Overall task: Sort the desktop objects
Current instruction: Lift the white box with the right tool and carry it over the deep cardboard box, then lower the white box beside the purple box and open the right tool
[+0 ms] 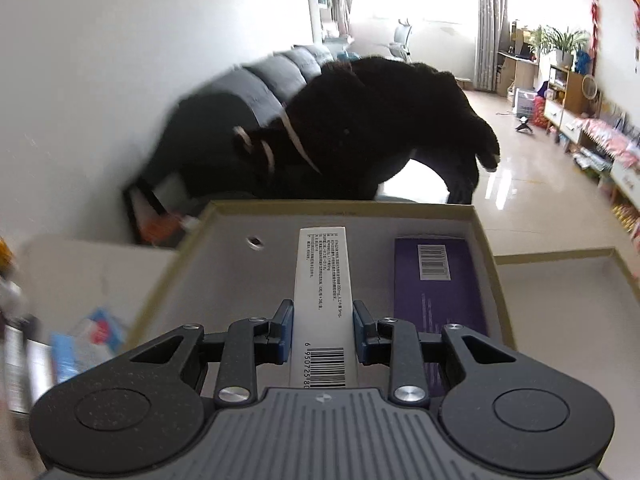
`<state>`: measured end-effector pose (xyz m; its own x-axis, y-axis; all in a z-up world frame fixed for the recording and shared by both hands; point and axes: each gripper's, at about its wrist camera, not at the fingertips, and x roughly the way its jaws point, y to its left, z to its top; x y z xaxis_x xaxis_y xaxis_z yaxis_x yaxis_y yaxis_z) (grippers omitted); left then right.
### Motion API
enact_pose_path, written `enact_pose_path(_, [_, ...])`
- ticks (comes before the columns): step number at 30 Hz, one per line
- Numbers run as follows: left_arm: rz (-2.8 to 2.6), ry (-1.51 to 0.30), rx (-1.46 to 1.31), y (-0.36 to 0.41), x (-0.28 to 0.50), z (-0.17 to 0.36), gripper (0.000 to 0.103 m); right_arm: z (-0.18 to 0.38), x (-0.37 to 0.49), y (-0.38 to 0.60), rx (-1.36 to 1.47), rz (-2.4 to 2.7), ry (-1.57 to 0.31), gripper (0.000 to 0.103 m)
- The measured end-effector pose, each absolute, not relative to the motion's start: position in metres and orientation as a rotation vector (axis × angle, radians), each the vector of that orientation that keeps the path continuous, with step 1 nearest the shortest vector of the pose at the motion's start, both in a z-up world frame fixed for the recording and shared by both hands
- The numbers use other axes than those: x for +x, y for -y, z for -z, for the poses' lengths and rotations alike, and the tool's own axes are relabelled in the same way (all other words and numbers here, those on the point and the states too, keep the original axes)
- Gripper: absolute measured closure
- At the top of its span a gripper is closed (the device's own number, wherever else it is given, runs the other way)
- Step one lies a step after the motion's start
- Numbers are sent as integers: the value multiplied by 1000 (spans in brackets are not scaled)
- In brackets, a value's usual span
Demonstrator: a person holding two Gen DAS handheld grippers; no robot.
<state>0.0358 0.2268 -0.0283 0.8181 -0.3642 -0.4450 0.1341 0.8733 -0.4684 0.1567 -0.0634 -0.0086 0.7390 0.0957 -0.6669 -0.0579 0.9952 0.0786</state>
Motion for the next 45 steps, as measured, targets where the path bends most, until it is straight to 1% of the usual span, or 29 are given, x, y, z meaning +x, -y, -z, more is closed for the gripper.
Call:
enact_pose_path(8, [258,-572,-428,-230,36,31,0,38,200,35,-120,-24,-795,71])
enact_pose_path(14, [256,-580,-428,-230,34,34,0,56,212,39,-152,23,-802,71])
enact_pose_path(20, [261,-588,-427,-228,36,36,0,62,214,44,-154,57,-807,71])
enact_pose_path(27, [261,-587,-420,-227,35,36,0,61,216,49,-169,72,-800,70])
enact_pose_path(42, [278,-588,-391,-220,33,31,0,43,205,47,-304,18,-729,69])
enact_pose_path(45, [277,-591,-389,-218,32,31,0,44,209,42,-332,-1,-743,69])
